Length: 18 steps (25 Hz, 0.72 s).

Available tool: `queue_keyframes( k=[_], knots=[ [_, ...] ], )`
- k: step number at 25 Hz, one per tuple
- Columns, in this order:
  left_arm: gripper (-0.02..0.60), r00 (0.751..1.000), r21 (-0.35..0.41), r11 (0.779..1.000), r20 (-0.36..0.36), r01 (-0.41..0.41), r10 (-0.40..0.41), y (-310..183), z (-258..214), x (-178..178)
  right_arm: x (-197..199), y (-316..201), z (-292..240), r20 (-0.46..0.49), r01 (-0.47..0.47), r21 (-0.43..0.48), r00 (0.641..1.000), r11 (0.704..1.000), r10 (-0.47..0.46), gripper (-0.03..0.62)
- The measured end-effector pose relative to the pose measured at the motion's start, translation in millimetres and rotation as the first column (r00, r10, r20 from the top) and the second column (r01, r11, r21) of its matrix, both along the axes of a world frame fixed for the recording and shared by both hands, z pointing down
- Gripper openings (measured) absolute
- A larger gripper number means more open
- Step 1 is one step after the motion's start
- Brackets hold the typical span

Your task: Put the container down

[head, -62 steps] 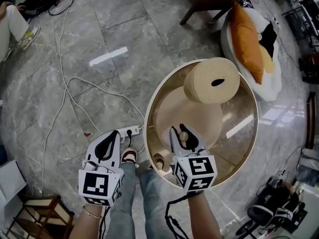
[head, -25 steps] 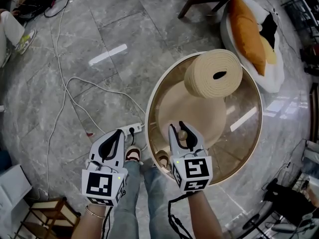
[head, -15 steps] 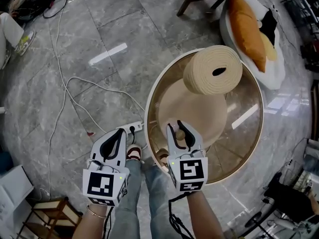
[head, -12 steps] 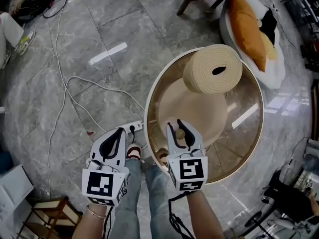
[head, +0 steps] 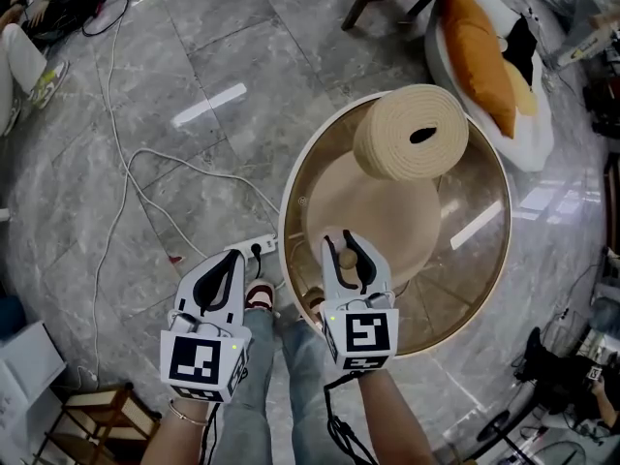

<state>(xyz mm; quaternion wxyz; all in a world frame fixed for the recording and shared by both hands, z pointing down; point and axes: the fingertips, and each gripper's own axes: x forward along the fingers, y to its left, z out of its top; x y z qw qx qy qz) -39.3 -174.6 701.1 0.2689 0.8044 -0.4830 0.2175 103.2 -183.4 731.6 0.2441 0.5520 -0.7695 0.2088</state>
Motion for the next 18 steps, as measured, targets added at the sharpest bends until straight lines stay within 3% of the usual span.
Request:
queue_keyframes(
  k=[18],
  knots=[
    [-0.008, 1.0, -0.001, 1.0, -0.025, -0.002, 0.002, -1.8, -7.7, 9.4, 2.5, 6.2, -9.1, 0.038, -0.015, 0.007, 0.999, 1.0, 0.015, 0.144]
  ],
)
